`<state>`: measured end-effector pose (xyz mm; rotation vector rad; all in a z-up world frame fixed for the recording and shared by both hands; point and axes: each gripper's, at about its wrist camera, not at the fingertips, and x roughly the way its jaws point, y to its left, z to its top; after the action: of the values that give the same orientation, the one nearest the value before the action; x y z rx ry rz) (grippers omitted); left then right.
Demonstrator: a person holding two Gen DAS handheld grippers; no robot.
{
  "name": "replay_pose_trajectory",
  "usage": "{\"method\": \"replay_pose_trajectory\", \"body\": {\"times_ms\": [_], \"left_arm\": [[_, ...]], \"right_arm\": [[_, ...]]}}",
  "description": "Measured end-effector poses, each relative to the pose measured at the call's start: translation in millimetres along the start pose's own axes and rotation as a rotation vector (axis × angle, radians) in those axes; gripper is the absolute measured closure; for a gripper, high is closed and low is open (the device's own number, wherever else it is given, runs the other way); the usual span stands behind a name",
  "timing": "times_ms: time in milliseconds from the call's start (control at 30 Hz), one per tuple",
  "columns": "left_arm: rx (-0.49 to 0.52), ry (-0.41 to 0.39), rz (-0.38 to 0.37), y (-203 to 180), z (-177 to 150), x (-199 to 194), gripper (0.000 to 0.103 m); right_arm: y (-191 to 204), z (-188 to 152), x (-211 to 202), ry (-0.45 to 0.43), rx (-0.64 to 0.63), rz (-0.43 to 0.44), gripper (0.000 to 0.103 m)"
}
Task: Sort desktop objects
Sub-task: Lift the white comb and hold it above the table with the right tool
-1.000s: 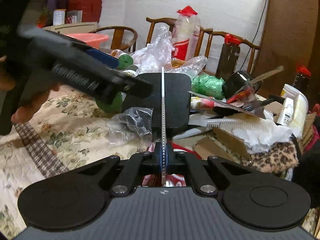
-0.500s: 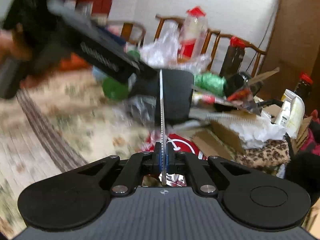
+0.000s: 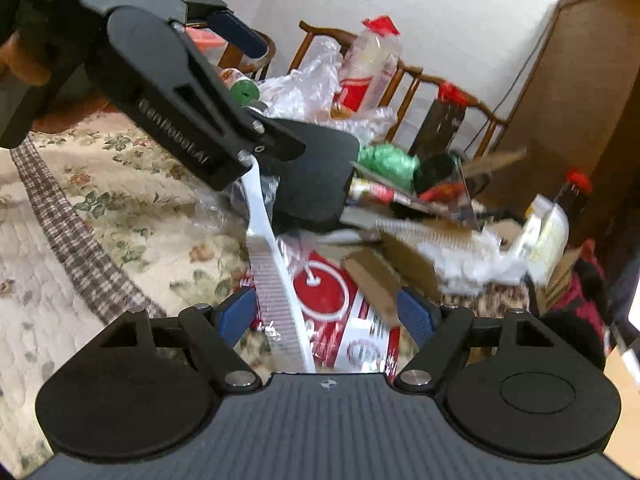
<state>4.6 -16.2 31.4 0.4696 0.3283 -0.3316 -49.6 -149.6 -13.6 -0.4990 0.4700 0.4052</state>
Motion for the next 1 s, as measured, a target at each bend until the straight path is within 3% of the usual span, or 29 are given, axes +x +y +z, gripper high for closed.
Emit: {"method": "replay_pose_trajectory", "body": {"times_ms": [267, 333, 367, 400, 467, 767, 1000], "left_arm": [[-0.173, 0.044, 0.124, 52.3, -15.6, -7.2, 0.000], [-0.210, 0.091, 0.148, 63.4, -18.7, -3.3, 0.000], [-0.222, 0.120, 0.158, 66.3, -19.8, 0.2, 0.000], [-0.230, 0.143, 0.168, 67.5, -21.7, 3.0, 0.000], [-0.247, 0.187, 0.183, 68.7, -25.8, 6.9, 0.000], [-0.321, 0.313, 0.238, 63.9, -25.0, 28.6, 0.001], [-0.313, 0.334, 0.341, 53.3, -30.5, 21.7, 0.001]], "right_arm": [[33.0, 22.4, 24.6, -0.016, -0.117, -0.019, 0.027], [33.3, 25.6, 29.0, -0.011, -0.089, 0.003, 0.040], [31.4, 26.9, 30.7, -0.003, -0.068, 0.024, 0.057], [28.9, 27.7, 33.3, 0.012, -0.046, 0.036, 0.083], [27.5, 26.4, 35.2, 0.031, -0.038, 0.010, 0.095], [2.6, 11.7, 21.5, -0.008, 0.082, -0.017, 0.100], [0.9, 12.7, 20.3, -0.052, 0.103, -0.017, 0.100]]}}
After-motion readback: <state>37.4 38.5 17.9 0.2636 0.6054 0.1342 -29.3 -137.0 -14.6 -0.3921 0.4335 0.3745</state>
